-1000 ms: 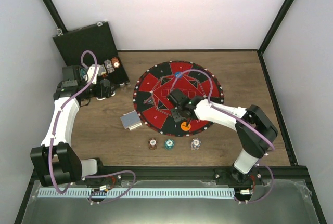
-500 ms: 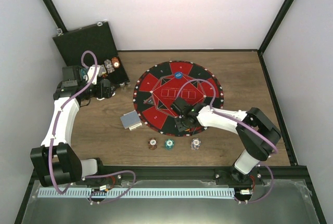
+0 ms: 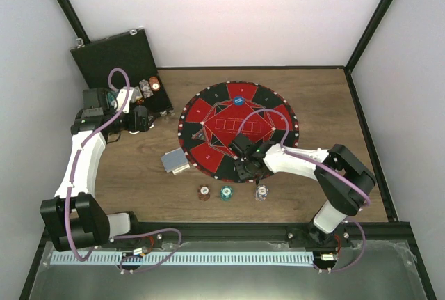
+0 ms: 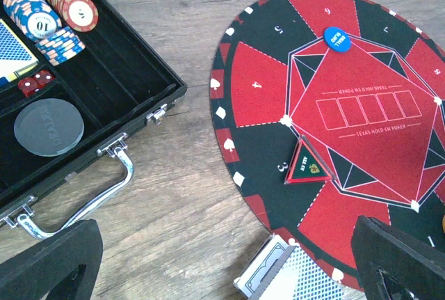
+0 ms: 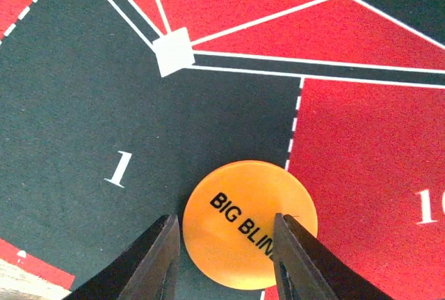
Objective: Distribute texas hold em gaming equipment
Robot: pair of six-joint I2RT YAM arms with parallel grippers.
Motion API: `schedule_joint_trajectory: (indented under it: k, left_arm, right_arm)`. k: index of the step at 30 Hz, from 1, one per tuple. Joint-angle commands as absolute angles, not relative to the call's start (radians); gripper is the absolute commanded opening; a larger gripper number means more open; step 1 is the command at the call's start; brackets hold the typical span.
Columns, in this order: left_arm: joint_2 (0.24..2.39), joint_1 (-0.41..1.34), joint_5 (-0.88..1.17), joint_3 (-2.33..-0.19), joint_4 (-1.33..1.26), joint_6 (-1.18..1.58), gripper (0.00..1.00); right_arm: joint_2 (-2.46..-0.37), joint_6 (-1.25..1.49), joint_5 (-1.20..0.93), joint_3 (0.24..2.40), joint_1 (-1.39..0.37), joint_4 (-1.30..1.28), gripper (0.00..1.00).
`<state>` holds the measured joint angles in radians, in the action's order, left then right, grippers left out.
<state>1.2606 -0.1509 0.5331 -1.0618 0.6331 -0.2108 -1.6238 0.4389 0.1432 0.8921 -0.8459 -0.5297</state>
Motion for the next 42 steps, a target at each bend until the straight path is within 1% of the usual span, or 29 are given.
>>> schedule_joint_trajectory:
  k: [1, 6, 12, 15, 17, 20, 23, 28, 32, 42]
  left_arm:
    - [1.247, -0.155, 0.546, -1.088, 0.647, -0.221, 1.00]
    - [1.241, -0.154, 0.544, -1.088, 0.647, -0.224, 1.00]
    - [1.248, -0.155, 0.561, -1.091, 0.640, -0.214, 1.00]
    - [1.250, -0.155, 0.557, -1.093, 0.641, -0.219, 1.00]
    - [1.251, -0.155, 0.555, -1.096, 0.643, -0.221, 1.00]
    - [1.253, -0.154, 0.552, -1.102, 0.645, -0.222, 1.00]
    - [1.251, -0.154, 0.548, -1.106, 0.646, -0.222, 1.00]
    - [1.250, -0.154, 0.530, -1.109, 0.648, -0.229, 1.00]
    - [1.248, -0.155, 0.522, -1.113, 0.652, -0.237, 1.00]
    - [1.245, -0.155, 0.517, -1.111, 0.653, -0.239, 1.00]
  right_arm:
    - [-1.644, 0.470, 0.182, 0.878, -0.854, -0.552, 0.37]
    - [-1.687, 0.517, 0.282, 0.899, -0.846, -0.636, 0.30]
    - [-1.687, 0.550, 0.310, 0.884, -0.807, -0.660, 0.28]
    - [-1.659, 0.550, 0.325, 0.902, -0.805, -0.680, 0.29]
    - [-1.641, 0.541, 0.341, 0.943, -0.824, -0.700, 0.32]
    - [-1.639, 0.533, 0.363, 1.012, -0.867, -0.741, 0.41]
    - [-1.652, 0.538, 0.354, 1.051, -0.907, -0.753, 0.43]
    - [-1.709, 0.561, 0.318, 1.060, -0.969, -0.735, 0.43]
    - [-1.743, 0.571, 0.304, 1.034, -0.977, -0.710, 0.42]
    - [-1.769, 0.578, 0.337, 0.983, -0.956, -0.703, 0.34]
